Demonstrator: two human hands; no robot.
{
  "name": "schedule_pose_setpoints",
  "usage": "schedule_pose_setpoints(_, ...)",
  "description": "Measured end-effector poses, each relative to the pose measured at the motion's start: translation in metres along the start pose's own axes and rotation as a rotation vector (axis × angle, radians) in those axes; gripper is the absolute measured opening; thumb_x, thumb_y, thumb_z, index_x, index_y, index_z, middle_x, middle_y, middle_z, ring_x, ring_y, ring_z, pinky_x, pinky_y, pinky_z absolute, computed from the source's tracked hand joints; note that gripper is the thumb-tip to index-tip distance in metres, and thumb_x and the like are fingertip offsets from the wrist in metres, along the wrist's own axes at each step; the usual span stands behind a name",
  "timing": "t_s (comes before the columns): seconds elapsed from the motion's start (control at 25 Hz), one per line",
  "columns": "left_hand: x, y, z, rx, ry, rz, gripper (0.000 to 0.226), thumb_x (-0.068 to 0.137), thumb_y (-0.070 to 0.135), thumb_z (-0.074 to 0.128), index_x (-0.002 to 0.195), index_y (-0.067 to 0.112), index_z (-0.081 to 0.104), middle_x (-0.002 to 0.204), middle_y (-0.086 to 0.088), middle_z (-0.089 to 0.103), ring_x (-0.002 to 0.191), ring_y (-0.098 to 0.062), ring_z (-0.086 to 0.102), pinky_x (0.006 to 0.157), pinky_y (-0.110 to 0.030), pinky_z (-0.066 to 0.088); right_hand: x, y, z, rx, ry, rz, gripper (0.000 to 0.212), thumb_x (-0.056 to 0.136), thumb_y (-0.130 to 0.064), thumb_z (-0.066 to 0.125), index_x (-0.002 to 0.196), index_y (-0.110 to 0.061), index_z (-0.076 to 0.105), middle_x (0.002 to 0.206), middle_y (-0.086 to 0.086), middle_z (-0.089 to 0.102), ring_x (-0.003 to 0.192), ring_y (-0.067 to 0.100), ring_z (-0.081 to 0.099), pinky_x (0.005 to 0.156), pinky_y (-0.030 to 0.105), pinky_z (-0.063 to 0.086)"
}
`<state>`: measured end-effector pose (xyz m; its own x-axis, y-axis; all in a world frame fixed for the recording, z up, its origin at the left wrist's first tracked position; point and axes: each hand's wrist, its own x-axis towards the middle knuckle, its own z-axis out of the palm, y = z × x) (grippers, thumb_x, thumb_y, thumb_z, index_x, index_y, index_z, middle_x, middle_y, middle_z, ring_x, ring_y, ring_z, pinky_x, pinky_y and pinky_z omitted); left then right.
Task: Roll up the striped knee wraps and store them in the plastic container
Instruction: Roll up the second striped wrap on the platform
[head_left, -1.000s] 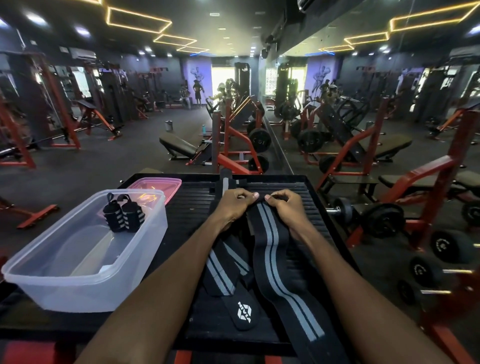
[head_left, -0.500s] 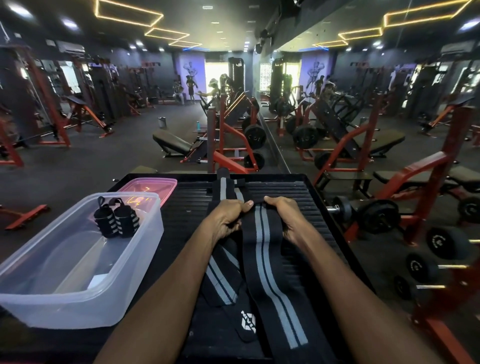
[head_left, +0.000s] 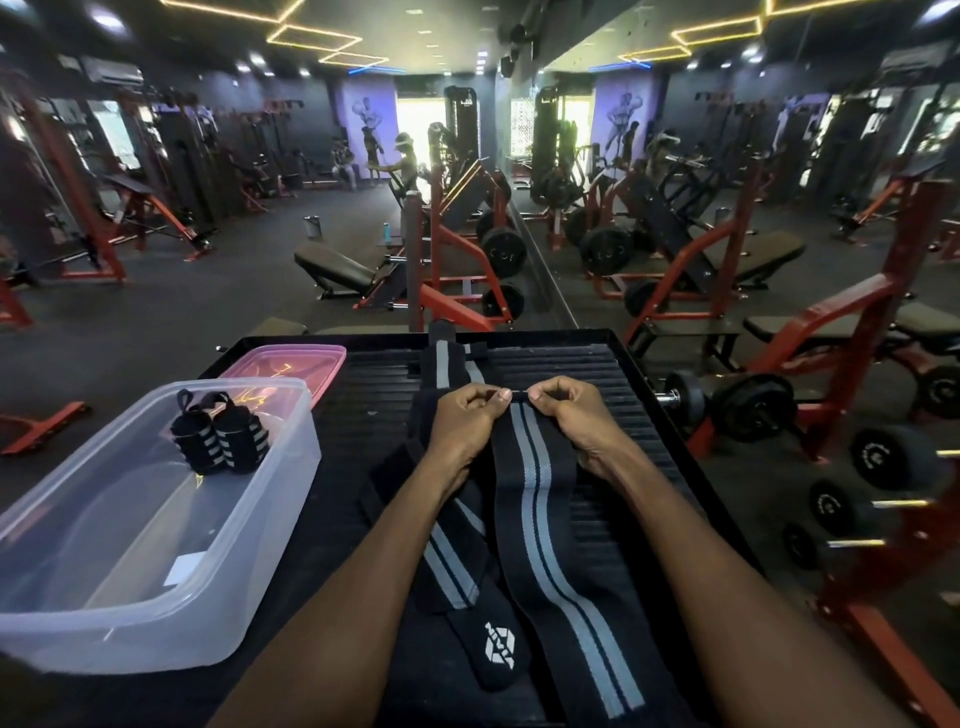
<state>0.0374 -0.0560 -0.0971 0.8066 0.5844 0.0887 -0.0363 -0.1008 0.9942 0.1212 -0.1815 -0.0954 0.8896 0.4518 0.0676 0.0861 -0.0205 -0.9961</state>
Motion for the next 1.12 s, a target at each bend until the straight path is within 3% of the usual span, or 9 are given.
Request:
schedule_pose_setpoints(0.08,0.000,0.000,-0.001,0.017,-0.012,0.004,0.007,0.090,0.012,0.071,0.085,0.017,0.072,0.081,0.009,0.069,0.074,0.002,0.061,0.062,-0.003,0.044,0.000,0.001,-0.003,-0.047,-0.012,-0.048,0.016,0.090,-0.005,0.069,0.080,-0.017,0.071,0.087,0.002,0.071,0.088,0.015,0.064,0.086,0.032,0.050)
schedule_pose_setpoints(0.24,0.000,-0.001,-0.002,-0.055,-0.057,-0.049,0.008,0.090,0.014,0.071,0.083,0.017,0.073,0.088,0.000,0.071,0.080,-0.006,0.064,0.071,-0.014,0.049,-0.004,-0.001,-0.005,-0.069,-0.016,-0.120,0.016,0.086,0.002,0.072,0.081,-0.013,0.071,0.088,-0.001,0.071,0.087,0.012,0.064,0.082,0.024,0.051)
schedule_pose_setpoints(0.4,0.002,-0.001,-0.005,-0.037,-0.002,0.017,0.010,0.090,0.012,0.071,0.081,0.016,0.071,0.082,0.003,0.070,0.074,-0.002,0.063,0.066,-0.006,0.047,-0.008,-0.005,-0.002,-0.049,-0.051,-0.132,0.016,0.083,0.006,0.073,0.084,-0.010,0.071,0.091,0.002,0.072,0.083,0.010,0.065,0.077,0.017,0.053)
schedule_pose_setpoints(0.56,0.002,-0.001,-0.008,-0.003,-0.002,0.060,0.019,0.088,0.003,0.071,0.076,0.017,0.070,0.080,0.003,0.071,0.072,-0.001,0.064,0.068,-0.007,0.047,-0.008,-0.005,0.000,-0.041,-0.120,-0.114,0.009,0.086,-0.004,0.074,0.087,-0.012,0.075,0.093,0.005,0.075,0.084,0.009,0.066,0.078,0.017,0.053)
schedule_pose_setpoints(0.8,0.000,0.002,-0.009,-0.039,-0.050,0.053,0.013,0.090,0.023,0.073,0.079,0.015,0.072,0.082,0.004,0.071,0.074,0.001,0.063,0.070,-0.010,0.048,-0.011,-0.008,0.000,-0.044,-0.097,-0.229,0.016,0.085,0.005,0.072,0.088,-0.010,0.076,0.088,0.000,0.074,0.078,-0.003,0.069,0.076,0.012,0.052)
schedule_pose_setpoints(0.92,0.000,0.001,-0.008,-0.075,-0.036,0.052,0.011,0.088,0.010,0.073,0.078,0.015,0.071,0.082,0.001,0.073,0.077,-0.005,0.066,0.079,-0.020,0.052,-0.010,-0.006,-0.001,0.006,-0.131,-0.192,0.016,0.083,0.006,0.074,0.089,-0.009,0.076,0.093,0.004,0.077,0.088,0.005,0.072,0.082,0.017,0.055)
schedule_pose_setpoints(1.12,-0.001,0.003,-0.008,-0.065,-0.048,0.048,0.016,0.087,0.000,0.071,0.082,0.015,0.073,0.086,0.003,0.074,0.080,-0.002,0.067,0.077,-0.013,0.051,-0.006,-0.005,-0.004,-0.027,-0.163,-0.105,0.008,0.090,-0.007,0.071,0.085,-0.011,0.077,0.091,0.008,0.077,0.091,0.015,0.070,0.092,0.030,0.053)
